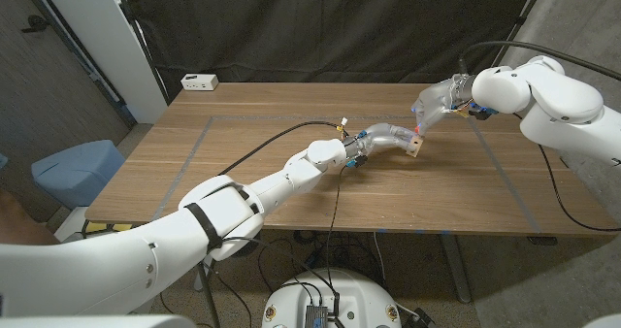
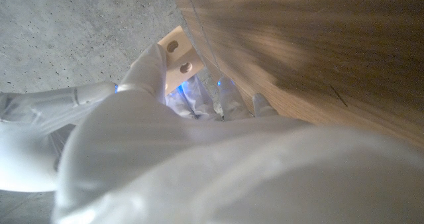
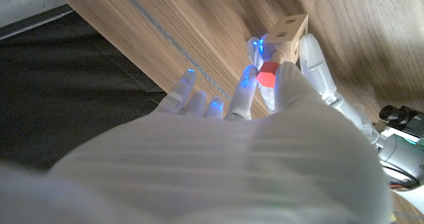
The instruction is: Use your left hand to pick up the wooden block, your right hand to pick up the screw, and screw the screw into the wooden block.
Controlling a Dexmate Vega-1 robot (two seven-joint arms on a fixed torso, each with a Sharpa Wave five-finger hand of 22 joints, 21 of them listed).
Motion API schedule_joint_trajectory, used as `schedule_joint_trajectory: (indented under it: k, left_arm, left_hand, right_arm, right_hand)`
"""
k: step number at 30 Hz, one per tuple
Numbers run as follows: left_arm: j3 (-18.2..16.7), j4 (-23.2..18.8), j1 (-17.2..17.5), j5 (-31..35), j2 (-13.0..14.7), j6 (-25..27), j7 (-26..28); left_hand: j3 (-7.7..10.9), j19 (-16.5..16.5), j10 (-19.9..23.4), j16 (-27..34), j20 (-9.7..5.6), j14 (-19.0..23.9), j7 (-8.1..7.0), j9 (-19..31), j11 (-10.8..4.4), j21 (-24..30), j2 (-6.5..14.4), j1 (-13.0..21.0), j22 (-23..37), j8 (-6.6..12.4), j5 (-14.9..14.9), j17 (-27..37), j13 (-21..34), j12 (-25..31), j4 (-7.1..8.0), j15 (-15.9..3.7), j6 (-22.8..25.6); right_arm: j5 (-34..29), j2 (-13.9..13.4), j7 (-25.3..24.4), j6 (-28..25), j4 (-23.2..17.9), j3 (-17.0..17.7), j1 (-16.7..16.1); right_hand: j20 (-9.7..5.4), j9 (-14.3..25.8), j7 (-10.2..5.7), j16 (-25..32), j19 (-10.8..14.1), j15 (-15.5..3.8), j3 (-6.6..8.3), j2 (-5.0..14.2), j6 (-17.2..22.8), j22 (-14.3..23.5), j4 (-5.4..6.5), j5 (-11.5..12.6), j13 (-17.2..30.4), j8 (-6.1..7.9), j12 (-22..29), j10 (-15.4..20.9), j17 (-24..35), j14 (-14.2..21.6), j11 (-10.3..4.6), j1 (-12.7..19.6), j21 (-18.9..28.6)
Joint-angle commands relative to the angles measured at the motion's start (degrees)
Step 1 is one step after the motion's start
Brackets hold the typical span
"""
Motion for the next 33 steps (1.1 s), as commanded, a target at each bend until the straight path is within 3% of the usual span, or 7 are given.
schedule_joint_trajectory:
  k: [1,19,33]
  left_arm:
    - [0.0,-0.1,0.0,0.1,0.0,0.1,0.1]
    - [0.1,0.5,-0.2,0.1,-0.3,0.0,-0.1]
    - [0.1,-1.4,0.4,0.1,0.5,0.8,0.1]
  left_hand:
    - [3.05,0.4,0.4,0.0,0.07,0.5,1.29,0.6,-0.04,0.4,3.1,-2.6,0.3,0.39,0.2,0.2,0.1,0.3,2.40,-3.07,3.0]
    - [3.15,0.4,0.4,0.0,0.13,0.5,1.27,0.6,0.05,0.4,3.2,-2.6,0.3,0.28,0.2,0.3,0.1,0.4,2.47,-2.92,2.9]
    - [3.40,0.5,0.4,0.0,0.30,0.5,1.37,0.6,0.09,0.4,3.3,-2.5,0.3,0.26,0.3,0.2,0.1,0.4,2.39,-2.90,3.0]
  right_arm:
    - [-1.0,0.0,-0.1,0.0,0.0,-0.2,-0.1]
    - [-1.1,-0.3,-0.5,-0.6,-0.4,0.3,-1.1]
    - [-2.3,-0.2,-1.4,-1.4,-0.7,0.1,-1.9]
  right_hand:
    - [-0.24,0.1,0.09,0.3,0.6,-5.22,0.57,0.13,0.9,0.2,0.02,-0.2,0.1,0.40,0.5,0.5,0.3,0.7,-0.62,0.7,0.1]
    - [-0.96,0.0,0.15,0.6,1.7,-5.74,1.00,0.46,5.2,0.2,0.65,-0.4,0.0,1.93,0.9,3.0,0.4,2.1,-1.31,0.1,0.2]
    - [-1.44,-0.2,0.83,1.3,2.9,-6.22,0.10,1.71,9.6,0.2,2.27,-0.5,-0.1,3.25,1.1,5.6,0.9,3.7,-1.52,-2.8,0.3]
